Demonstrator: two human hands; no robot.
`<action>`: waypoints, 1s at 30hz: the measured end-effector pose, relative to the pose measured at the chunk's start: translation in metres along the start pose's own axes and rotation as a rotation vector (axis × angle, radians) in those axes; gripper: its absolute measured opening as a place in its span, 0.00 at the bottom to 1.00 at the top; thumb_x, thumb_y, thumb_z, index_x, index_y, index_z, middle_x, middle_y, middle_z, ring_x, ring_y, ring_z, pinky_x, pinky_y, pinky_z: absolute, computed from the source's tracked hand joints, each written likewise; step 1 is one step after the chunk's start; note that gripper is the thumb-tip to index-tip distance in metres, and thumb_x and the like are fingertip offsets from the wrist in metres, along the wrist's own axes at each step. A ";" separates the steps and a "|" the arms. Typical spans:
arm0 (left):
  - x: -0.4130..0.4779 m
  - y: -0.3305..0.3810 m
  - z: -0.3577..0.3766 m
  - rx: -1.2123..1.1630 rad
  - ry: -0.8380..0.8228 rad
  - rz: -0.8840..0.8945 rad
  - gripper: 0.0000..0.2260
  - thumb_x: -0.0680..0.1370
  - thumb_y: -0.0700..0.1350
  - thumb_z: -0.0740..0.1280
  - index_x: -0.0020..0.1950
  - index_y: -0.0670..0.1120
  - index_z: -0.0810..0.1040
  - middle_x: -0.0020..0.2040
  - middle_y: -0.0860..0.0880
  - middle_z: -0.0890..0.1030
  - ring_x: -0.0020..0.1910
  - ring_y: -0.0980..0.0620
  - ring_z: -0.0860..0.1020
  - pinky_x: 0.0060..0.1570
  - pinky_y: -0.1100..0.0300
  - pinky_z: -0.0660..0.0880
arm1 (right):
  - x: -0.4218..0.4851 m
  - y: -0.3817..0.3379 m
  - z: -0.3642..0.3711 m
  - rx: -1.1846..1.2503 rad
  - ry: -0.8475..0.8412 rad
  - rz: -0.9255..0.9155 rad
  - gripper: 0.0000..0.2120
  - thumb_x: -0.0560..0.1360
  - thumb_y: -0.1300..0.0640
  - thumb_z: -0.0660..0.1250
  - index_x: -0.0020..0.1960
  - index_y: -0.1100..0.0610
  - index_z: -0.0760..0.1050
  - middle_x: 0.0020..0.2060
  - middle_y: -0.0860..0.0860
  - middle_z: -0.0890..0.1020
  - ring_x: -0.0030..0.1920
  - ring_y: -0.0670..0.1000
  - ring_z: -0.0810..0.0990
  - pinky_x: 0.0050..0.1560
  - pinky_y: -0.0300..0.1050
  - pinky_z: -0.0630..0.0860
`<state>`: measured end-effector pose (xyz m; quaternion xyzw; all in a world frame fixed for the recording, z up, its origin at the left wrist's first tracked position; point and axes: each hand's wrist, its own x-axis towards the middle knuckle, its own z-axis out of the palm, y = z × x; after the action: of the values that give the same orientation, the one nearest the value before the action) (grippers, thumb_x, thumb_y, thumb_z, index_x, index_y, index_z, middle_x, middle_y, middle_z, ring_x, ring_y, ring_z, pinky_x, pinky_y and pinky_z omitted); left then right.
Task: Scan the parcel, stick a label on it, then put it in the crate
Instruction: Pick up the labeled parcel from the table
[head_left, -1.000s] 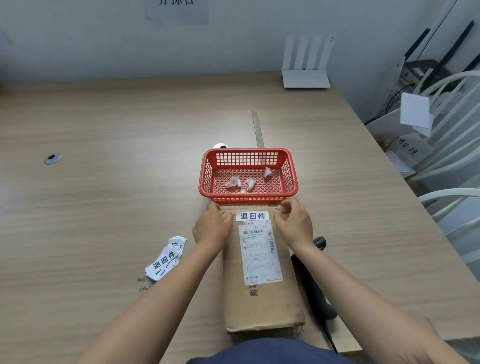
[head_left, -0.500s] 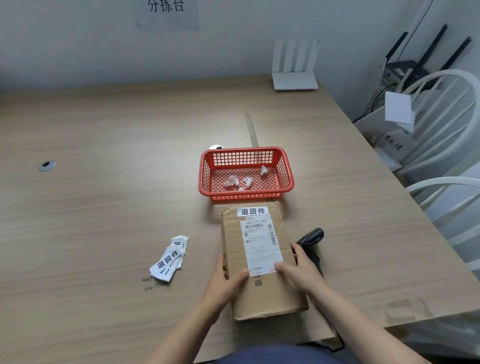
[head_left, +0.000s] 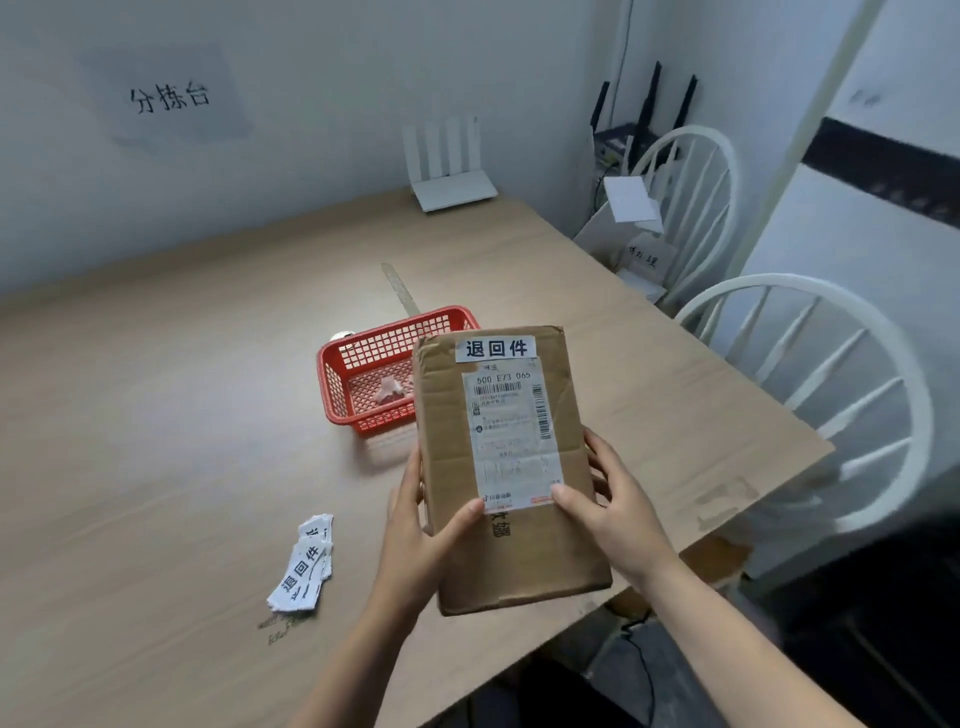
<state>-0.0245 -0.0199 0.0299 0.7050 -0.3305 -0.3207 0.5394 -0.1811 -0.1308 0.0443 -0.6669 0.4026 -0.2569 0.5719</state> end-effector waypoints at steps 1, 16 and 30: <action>0.001 0.004 0.008 -0.009 -0.044 0.014 0.41 0.59 0.63 0.70 0.71 0.64 0.60 0.66 0.53 0.72 0.63 0.56 0.72 0.52 0.61 0.74 | -0.007 -0.001 -0.010 -0.010 0.045 0.004 0.25 0.73 0.57 0.67 0.64 0.40 0.61 0.58 0.42 0.74 0.58 0.43 0.73 0.57 0.44 0.74; -0.022 0.069 0.246 -0.040 -0.709 0.166 0.30 0.67 0.52 0.73 0.66 0.62 0.65 0.62 0.57 0.76 0.50 0.73 0.76 0.37 0.73 0.76 | -0.134 0.050 -0.216 0.099 0.652 0.133 0.26 0.72 0.58 0.69 0.54 0.30 0.63 0.48 0.27 0.73 0.49 0.26 0.73 0.47 0.27 0.71; -0.096 0.063 0.532 0.160 -1.081 0.084 0.30 0.61 0.62 0.72 0.61 0.65 0.68 0.57 0.56 0.81 0.55 0.54 0.80 0.48 0.61 0.80 | -0.246 0.176 -0.437 0.145 0.947 0.419 0.29 0.70 0.56 0.70 0.68 0.51 0.63 0.59 0.47 0.76 0.58 0.47 0.75 0.58 0.45 0.73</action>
<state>-0.5179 -0.2460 -0.0127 0.4648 -0.6119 -0.5892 0.2499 -0.7082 -0.1732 -0.0037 -0.3415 0.7230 -0.4378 0.4111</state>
